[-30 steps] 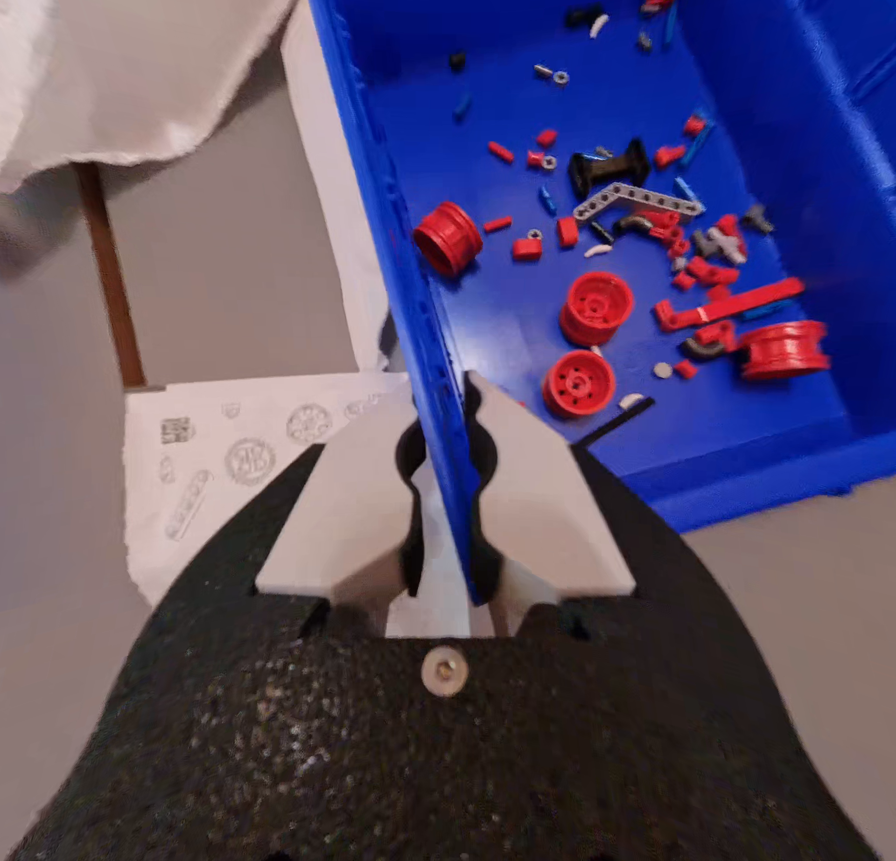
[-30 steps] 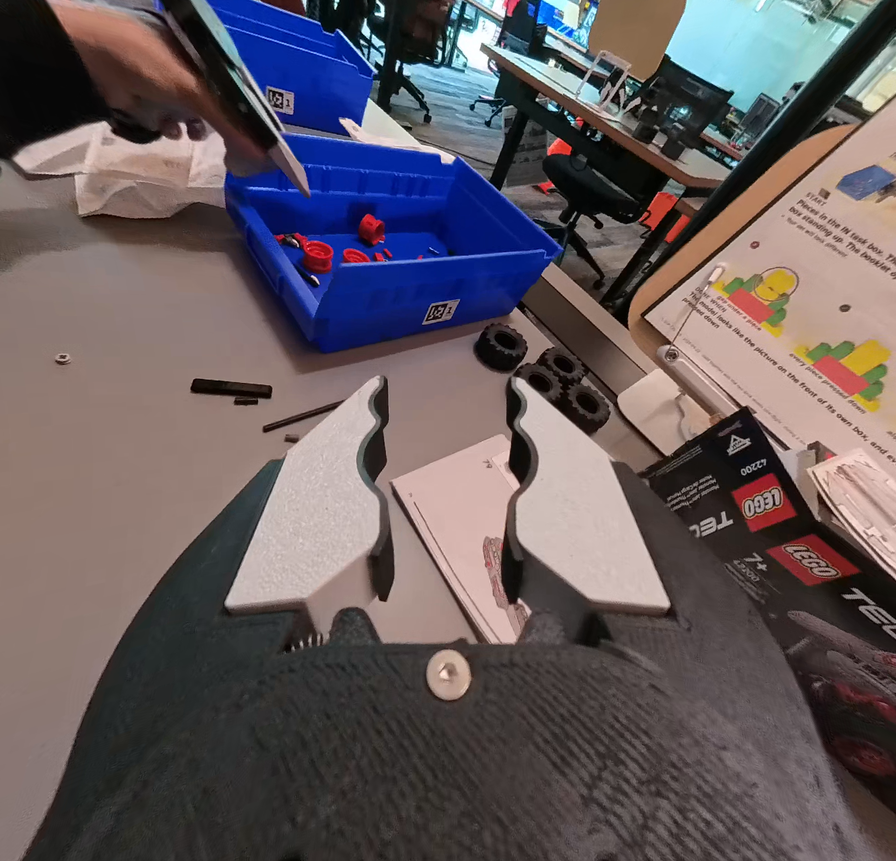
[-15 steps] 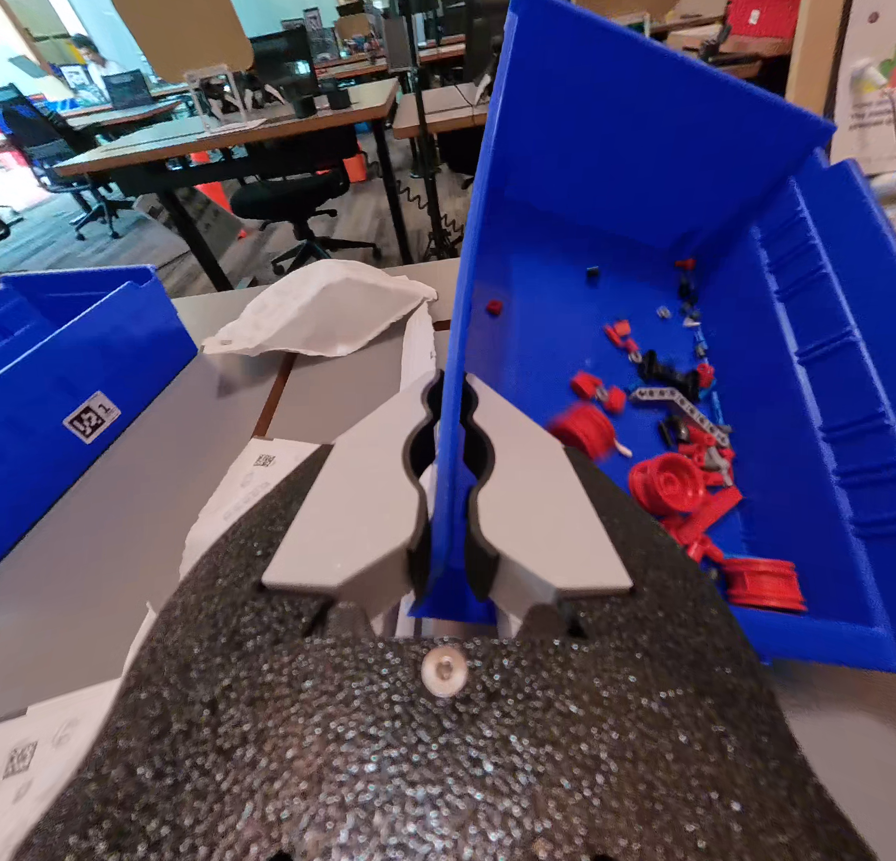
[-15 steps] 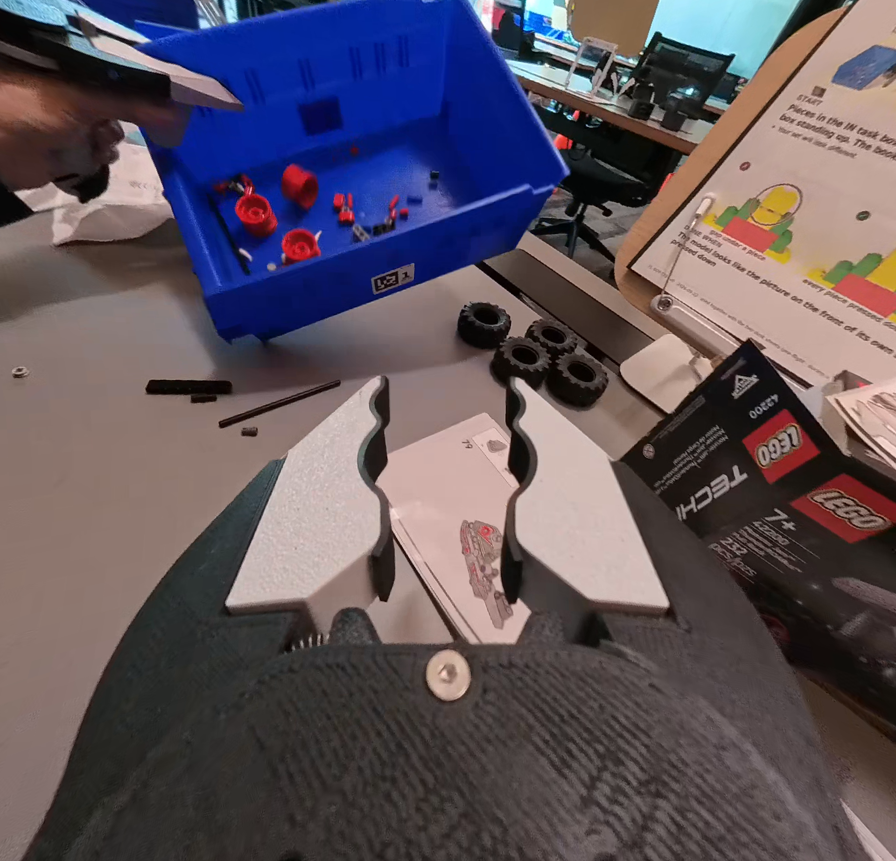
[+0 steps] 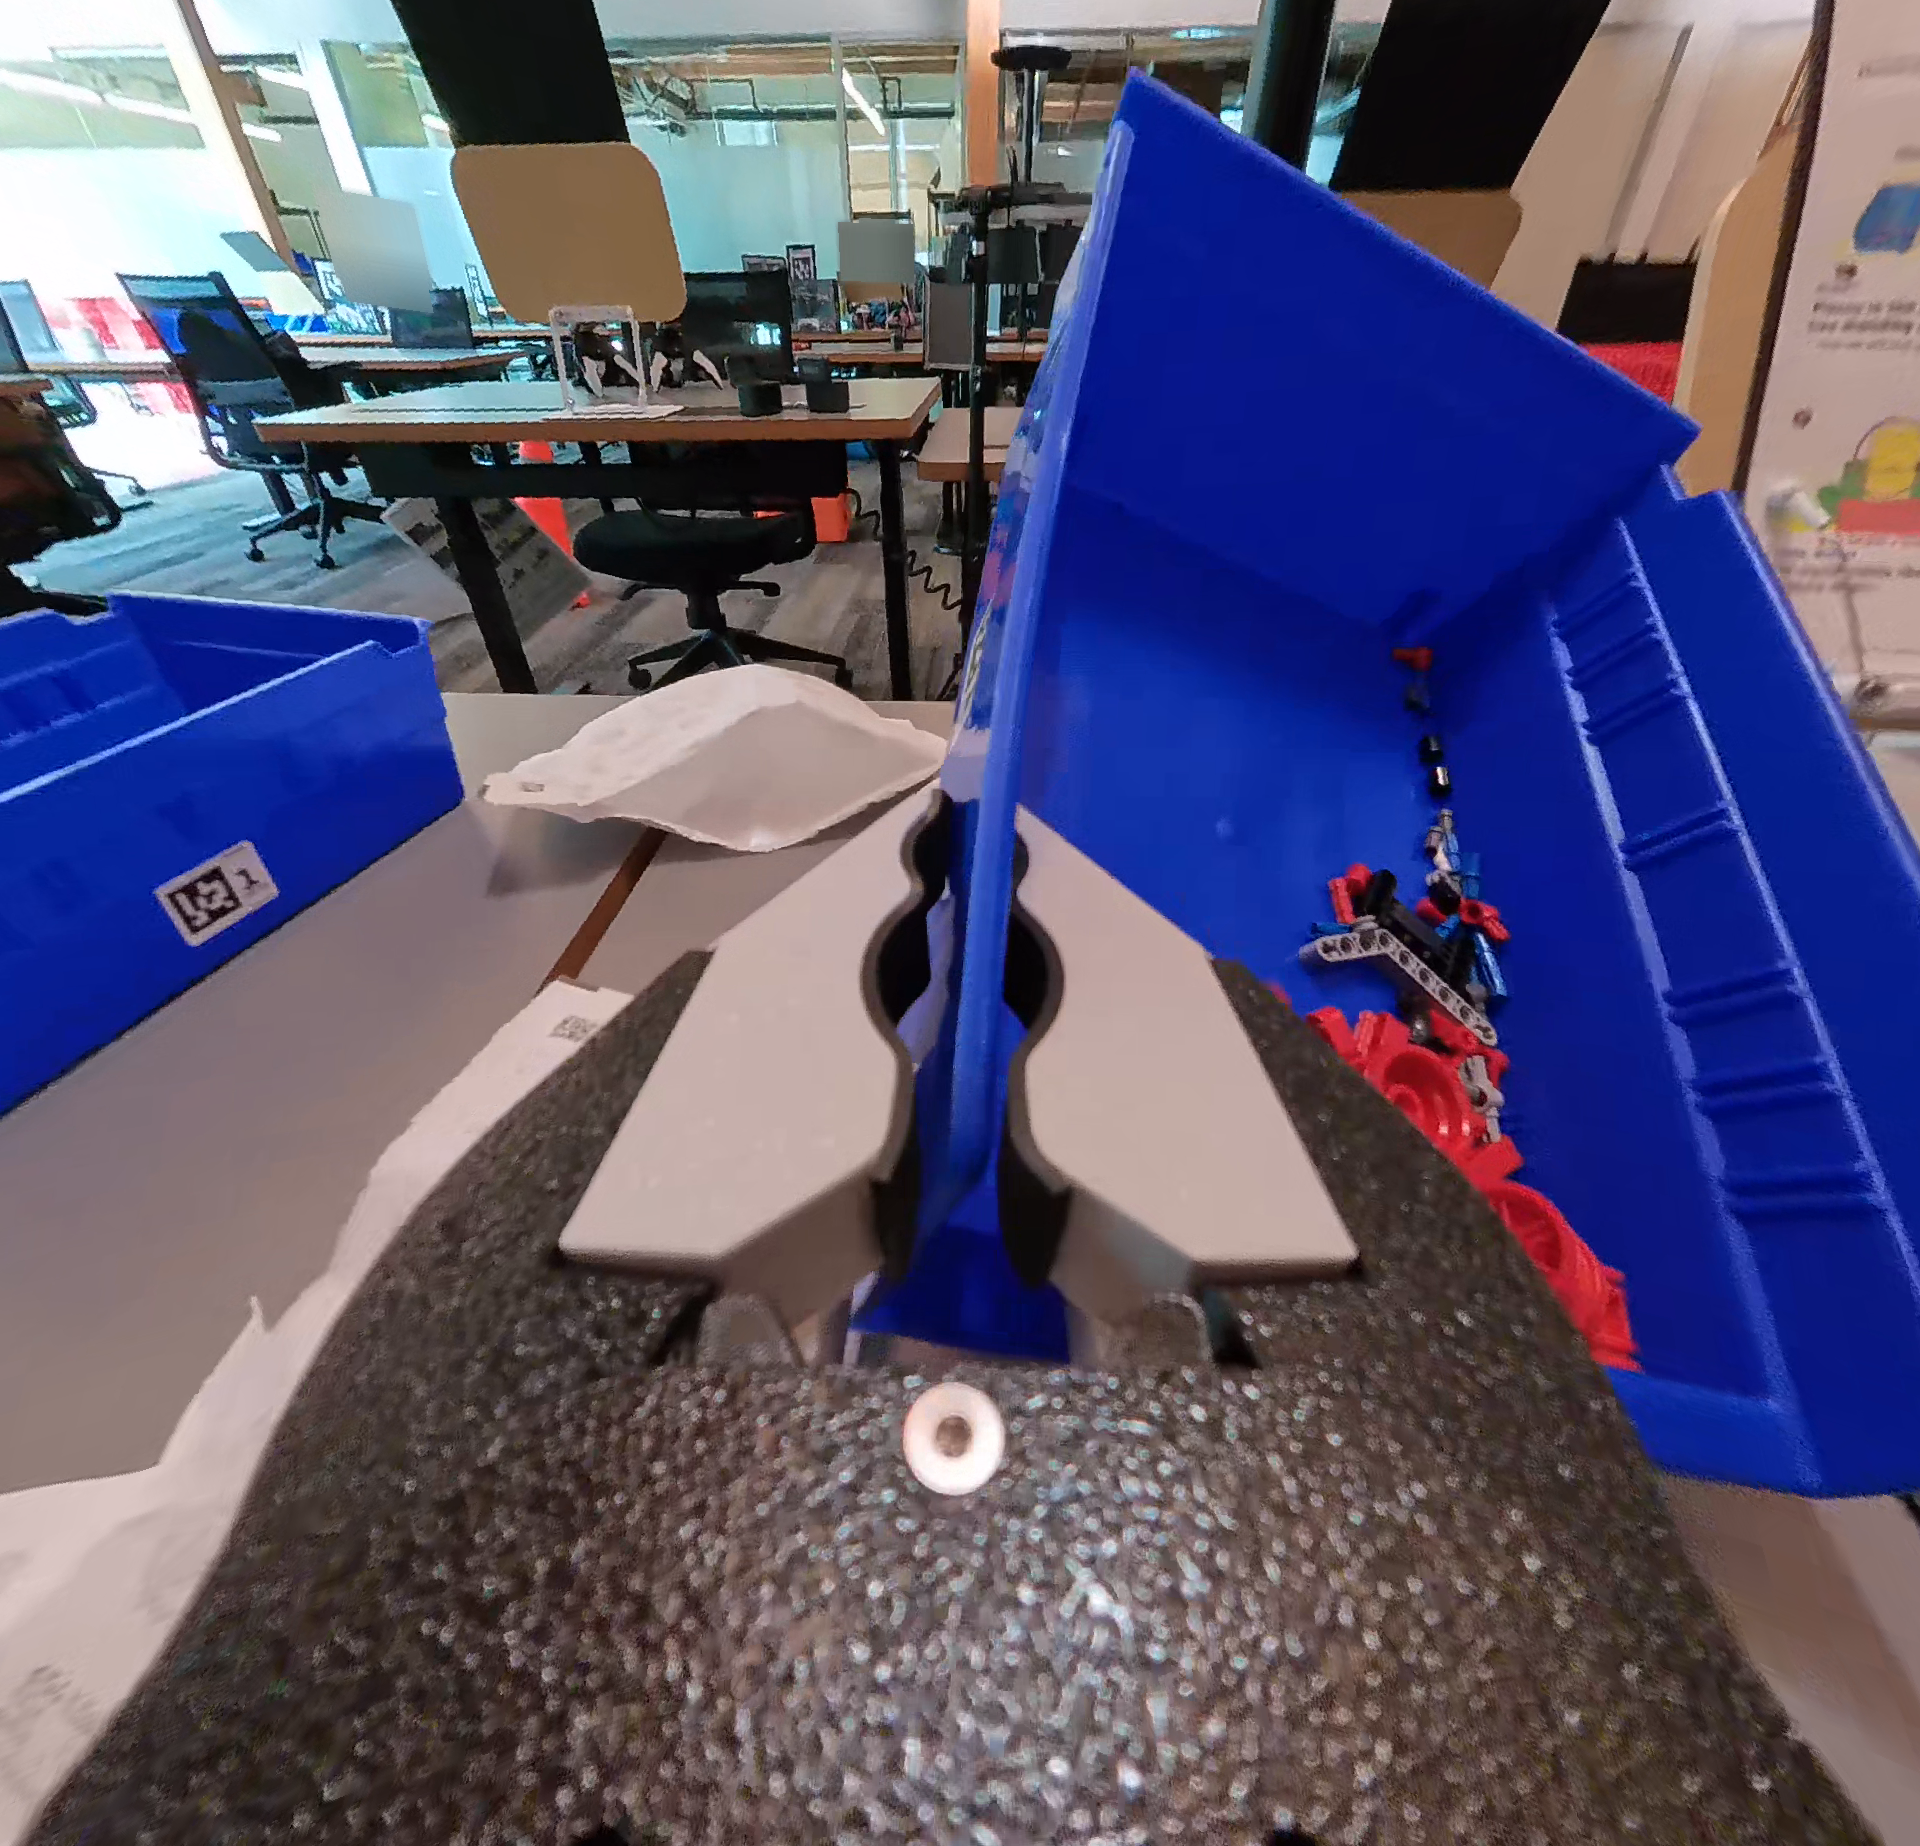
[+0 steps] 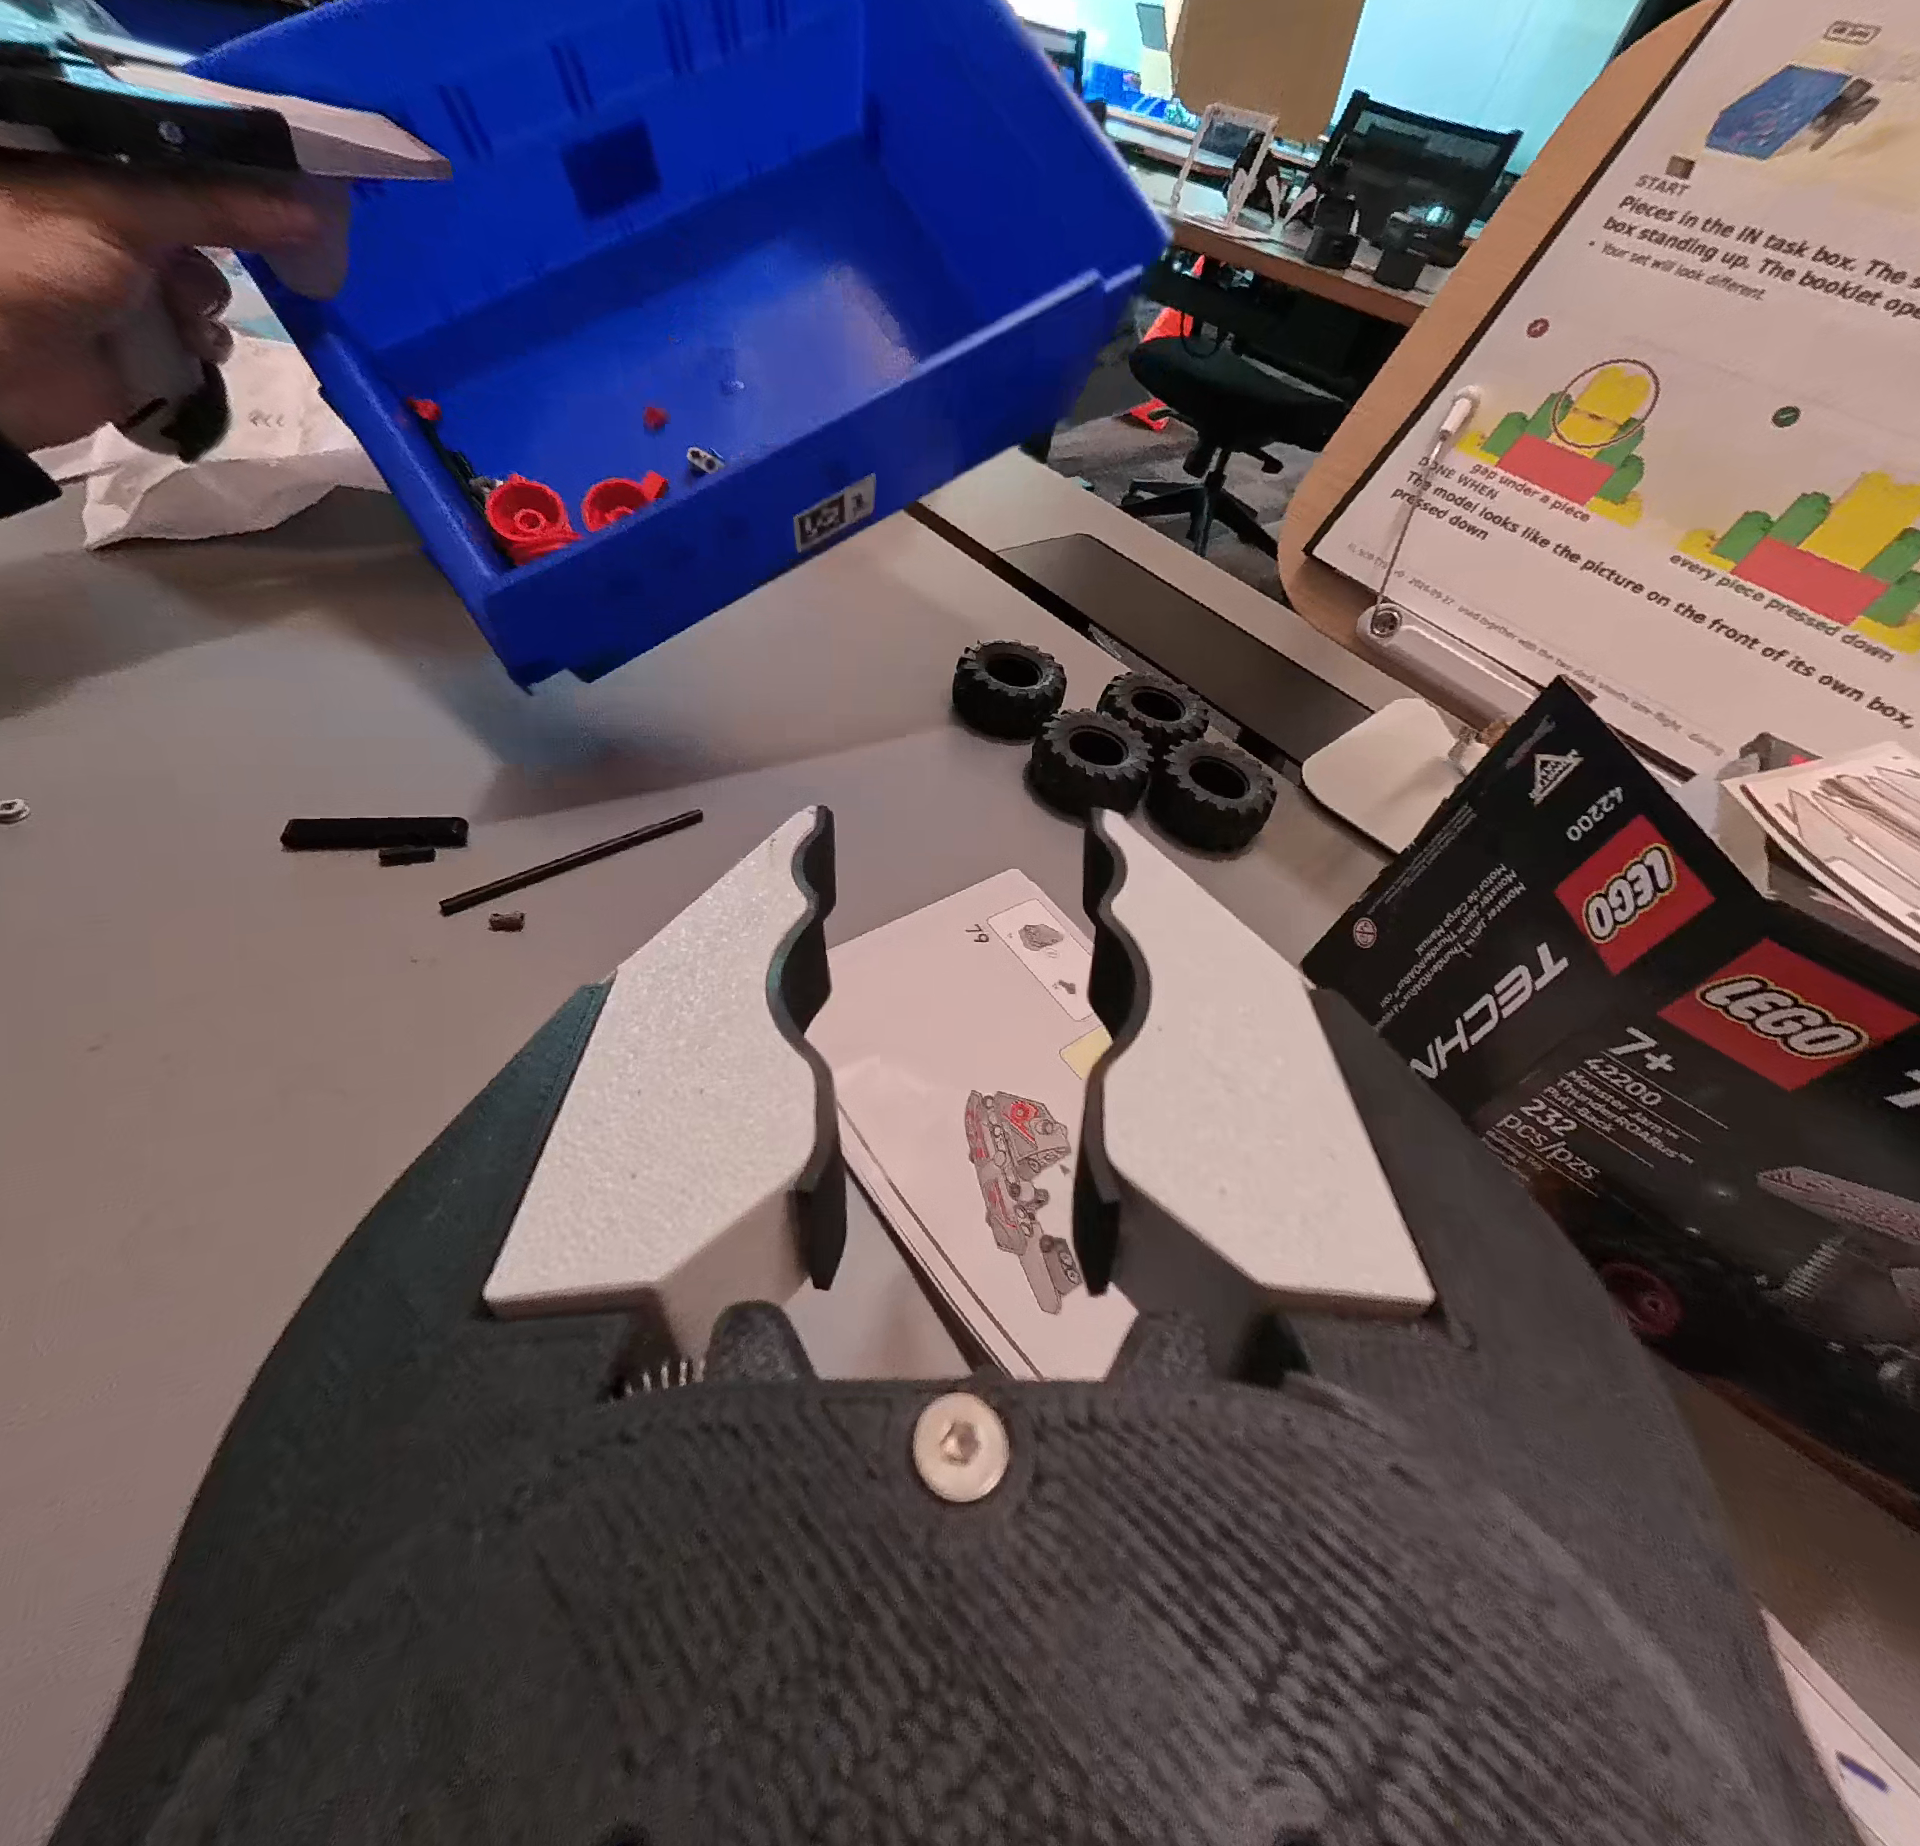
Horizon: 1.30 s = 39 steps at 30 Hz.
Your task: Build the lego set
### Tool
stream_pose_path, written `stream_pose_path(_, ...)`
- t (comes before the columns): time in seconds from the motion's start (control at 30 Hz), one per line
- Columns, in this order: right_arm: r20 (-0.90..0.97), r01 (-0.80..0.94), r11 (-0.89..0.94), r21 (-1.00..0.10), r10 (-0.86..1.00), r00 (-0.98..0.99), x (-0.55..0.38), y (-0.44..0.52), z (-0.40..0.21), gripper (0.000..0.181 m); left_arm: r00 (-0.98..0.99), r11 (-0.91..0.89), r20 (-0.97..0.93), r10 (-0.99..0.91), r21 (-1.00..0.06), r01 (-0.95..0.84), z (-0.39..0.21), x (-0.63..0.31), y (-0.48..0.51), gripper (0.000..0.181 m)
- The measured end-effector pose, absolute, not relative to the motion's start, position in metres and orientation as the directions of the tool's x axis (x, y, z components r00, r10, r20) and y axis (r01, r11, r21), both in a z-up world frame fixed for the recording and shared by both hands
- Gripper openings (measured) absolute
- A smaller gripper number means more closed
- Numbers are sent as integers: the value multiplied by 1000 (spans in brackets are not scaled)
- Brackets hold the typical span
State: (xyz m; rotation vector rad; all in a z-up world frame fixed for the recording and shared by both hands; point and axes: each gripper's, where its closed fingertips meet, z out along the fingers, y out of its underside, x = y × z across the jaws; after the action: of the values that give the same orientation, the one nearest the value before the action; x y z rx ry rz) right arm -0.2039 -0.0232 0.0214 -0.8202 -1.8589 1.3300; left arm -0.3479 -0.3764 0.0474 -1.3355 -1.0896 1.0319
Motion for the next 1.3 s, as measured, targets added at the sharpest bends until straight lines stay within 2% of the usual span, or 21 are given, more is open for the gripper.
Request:
stream_pose_path(0.27, 187, 88, 274, -958, 825, -534, -199, -10, 24, 46, 233, 246, 250, 940, -968, 47, 47, -348, -376, 3)
stream_pose_path(0.47, 188, 90, 270, -959, 837, -514, -196, 0, 24, 46, 223, 419, 431, 874, -902, 103, 38, -348, -375, 4)
stream_pose_path(0.6, 183, 98, 268, -958, 842, -508, -195, 4, 22, 46, 135, 621, 677, 723, -723, 301, 6, -351, -369, 4)
stream_pose_path(0.67, 184, 98, 269, -958, 841, -509, -195, 5, 22, 46, 101, 653, 723, 683, -667, 358, -10, -351, -368, 5)
stream_pose_path(0.93, 185, 111, 276, -955, 843, -505, -196, 7, 22, 46, 6, 469, 538, 843, -739, 483, -39, -351, -378, 5)
stream_pose_path(1.13, 201, 117, 300, -947, 836, -511, -198, 0, 20, 46, -2, 321, 365, 931, -814, 484, -43, -357, -384, 4)
stream_pose_path(1.3, 222, 122, 325, -938, 831, -510, -198, -3, 20, 46, 1, 292, 335, 942, -823, 487, -51, -364, -385, 5)
